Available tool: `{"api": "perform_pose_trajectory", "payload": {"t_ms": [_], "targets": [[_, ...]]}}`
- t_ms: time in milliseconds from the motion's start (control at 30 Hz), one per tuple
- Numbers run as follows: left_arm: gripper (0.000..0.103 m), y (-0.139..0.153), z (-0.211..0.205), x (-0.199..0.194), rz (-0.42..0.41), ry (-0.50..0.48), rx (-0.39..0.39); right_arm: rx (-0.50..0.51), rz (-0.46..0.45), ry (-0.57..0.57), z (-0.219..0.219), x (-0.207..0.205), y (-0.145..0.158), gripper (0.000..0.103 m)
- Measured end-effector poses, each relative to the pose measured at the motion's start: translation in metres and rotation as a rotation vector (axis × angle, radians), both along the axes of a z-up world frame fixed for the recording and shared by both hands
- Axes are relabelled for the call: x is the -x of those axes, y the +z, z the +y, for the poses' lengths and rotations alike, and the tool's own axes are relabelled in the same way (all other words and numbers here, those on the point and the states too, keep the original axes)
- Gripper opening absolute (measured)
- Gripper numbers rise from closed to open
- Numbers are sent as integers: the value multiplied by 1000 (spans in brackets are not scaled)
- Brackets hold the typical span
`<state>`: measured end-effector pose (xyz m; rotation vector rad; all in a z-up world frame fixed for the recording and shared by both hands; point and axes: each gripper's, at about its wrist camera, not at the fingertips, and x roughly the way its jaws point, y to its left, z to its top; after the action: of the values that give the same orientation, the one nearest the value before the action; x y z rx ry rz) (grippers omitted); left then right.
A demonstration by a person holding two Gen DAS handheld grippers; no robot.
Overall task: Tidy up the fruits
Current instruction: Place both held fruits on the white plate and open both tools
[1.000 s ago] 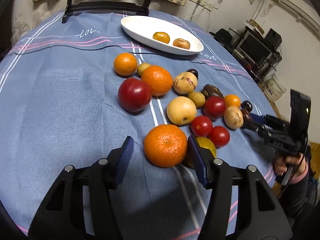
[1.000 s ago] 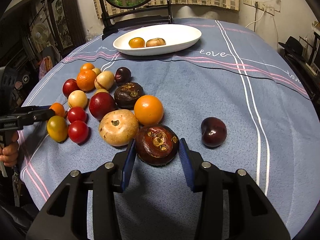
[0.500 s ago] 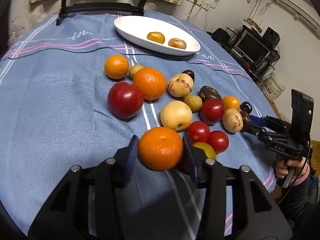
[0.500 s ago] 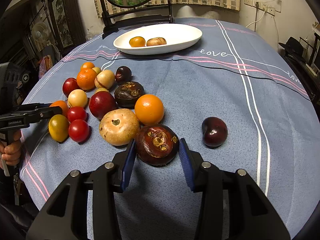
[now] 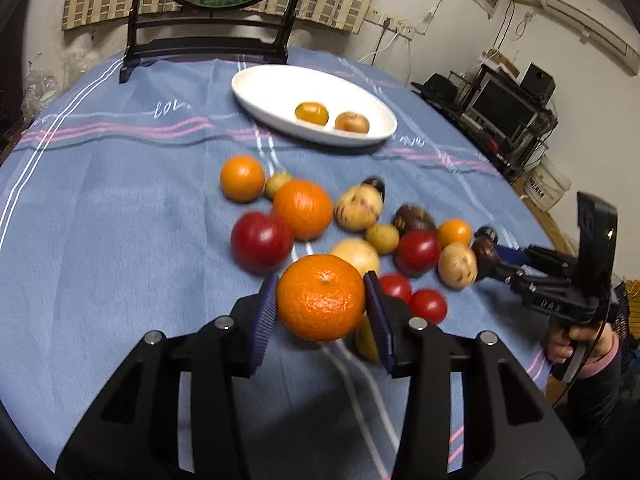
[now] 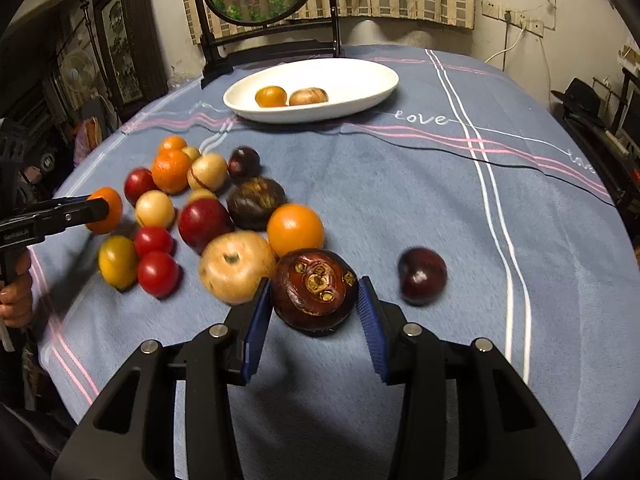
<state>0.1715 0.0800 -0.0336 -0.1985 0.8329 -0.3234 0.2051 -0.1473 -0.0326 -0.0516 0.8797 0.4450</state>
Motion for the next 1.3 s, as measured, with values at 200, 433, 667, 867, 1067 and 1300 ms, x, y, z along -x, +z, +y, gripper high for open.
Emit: {"api": "perform_pose_trajectory", "payload": {"t_ms": [200,433,667,867,1067,1300], "targets": [[44,33,-2,-50,-47,-33,-7,-46,-100,7,16,-35,35,44],[44,58,-17,-163,-33,1,-27,-46,-114,-63,40,-135,53,44],[44,28,-23,-258,102,62,-65,-12,-5,-98,55,-219,31,44],[44,-1,-23,-286,180,65,-77,4,58,-99,61,-243,12,44],[63,-4,-22,-287,195,76,-66,-2,54,-74,65,-242,15,49],[85,42,-16,-230,30,126,-112,-60,-25,-90,48,-196,50,52]]}}
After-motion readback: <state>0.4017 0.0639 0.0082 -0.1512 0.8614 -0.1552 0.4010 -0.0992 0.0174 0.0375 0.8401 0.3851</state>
